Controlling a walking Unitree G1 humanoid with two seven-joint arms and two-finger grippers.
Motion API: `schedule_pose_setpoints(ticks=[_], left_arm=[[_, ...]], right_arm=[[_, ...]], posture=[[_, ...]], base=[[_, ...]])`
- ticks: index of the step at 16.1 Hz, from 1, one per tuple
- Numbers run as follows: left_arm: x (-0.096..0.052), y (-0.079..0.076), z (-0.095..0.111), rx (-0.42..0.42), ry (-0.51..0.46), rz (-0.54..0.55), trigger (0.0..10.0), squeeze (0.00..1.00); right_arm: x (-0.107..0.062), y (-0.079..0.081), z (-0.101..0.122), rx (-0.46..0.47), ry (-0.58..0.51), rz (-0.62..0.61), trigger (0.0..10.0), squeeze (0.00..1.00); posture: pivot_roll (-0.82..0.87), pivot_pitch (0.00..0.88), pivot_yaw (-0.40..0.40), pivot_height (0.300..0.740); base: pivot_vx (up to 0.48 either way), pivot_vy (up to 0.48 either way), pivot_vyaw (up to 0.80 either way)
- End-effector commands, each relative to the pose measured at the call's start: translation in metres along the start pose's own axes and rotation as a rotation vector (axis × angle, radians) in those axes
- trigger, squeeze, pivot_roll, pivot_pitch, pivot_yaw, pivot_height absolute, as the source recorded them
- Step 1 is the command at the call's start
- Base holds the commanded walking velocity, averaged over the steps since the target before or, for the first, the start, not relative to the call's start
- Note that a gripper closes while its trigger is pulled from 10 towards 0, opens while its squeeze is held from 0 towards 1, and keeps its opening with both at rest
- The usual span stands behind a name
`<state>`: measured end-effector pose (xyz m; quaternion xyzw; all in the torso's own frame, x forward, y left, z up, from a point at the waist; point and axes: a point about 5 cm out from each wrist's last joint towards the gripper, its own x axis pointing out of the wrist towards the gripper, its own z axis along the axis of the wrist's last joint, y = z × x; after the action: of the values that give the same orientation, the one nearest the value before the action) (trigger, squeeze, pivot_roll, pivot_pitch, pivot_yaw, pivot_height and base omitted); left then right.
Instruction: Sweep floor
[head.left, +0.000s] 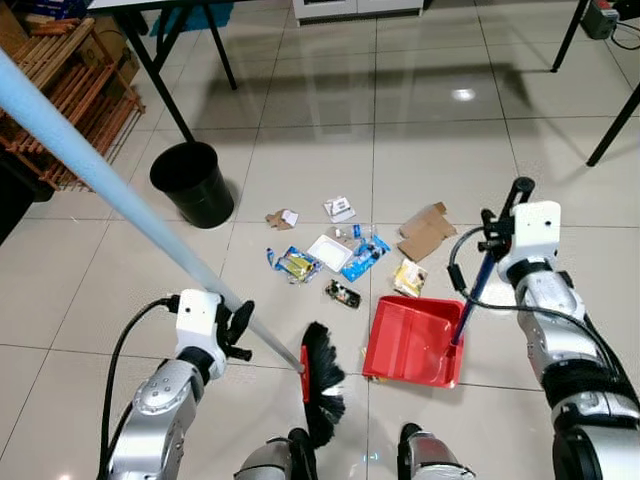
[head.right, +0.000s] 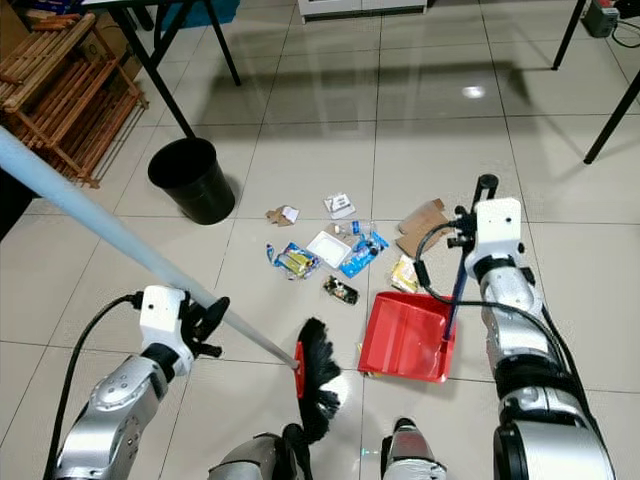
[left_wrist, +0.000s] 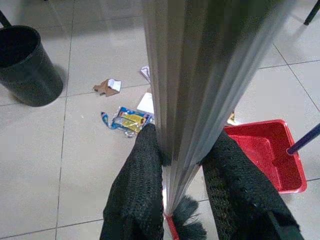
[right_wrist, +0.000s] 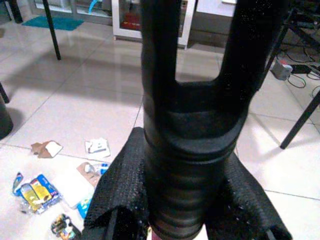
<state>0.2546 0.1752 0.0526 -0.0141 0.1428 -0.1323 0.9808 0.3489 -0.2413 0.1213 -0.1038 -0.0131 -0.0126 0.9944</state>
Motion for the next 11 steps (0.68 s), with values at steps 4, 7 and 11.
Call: schedule_pose_setpoints(ticks=[4,7,11], left_arm=[[-0.004,0.004,-0.013,0.002,0.085,0.009,10.0,0.0],[-0.002,0.004,-0.013,0.0,0.083,0.009,10.0,0.0],[-0.002,0.009,-0.01,-0.009,0.063,0.046,10.0,0.0]], right_arm=[[0.007,-0.007,0.017,-0.016,-0.071,0.0,10.0,0.0],[0.009,-0.014,0.023,-0.043,-0.083,0.003,10.0,0.0],[-0.002,-0.031,0.006,-0.088,-0.019,-0.022,10.0,0.0]], posture=[[-0.11,0.227,0.173,0.74],[-0.12,0.228,0.171,0.74],[-0.12,0.245,0.175,0.74]], base=[[0.0,0.0,0.0],[0.0,0.0,0.0],[0.0,0.0,0.0]])
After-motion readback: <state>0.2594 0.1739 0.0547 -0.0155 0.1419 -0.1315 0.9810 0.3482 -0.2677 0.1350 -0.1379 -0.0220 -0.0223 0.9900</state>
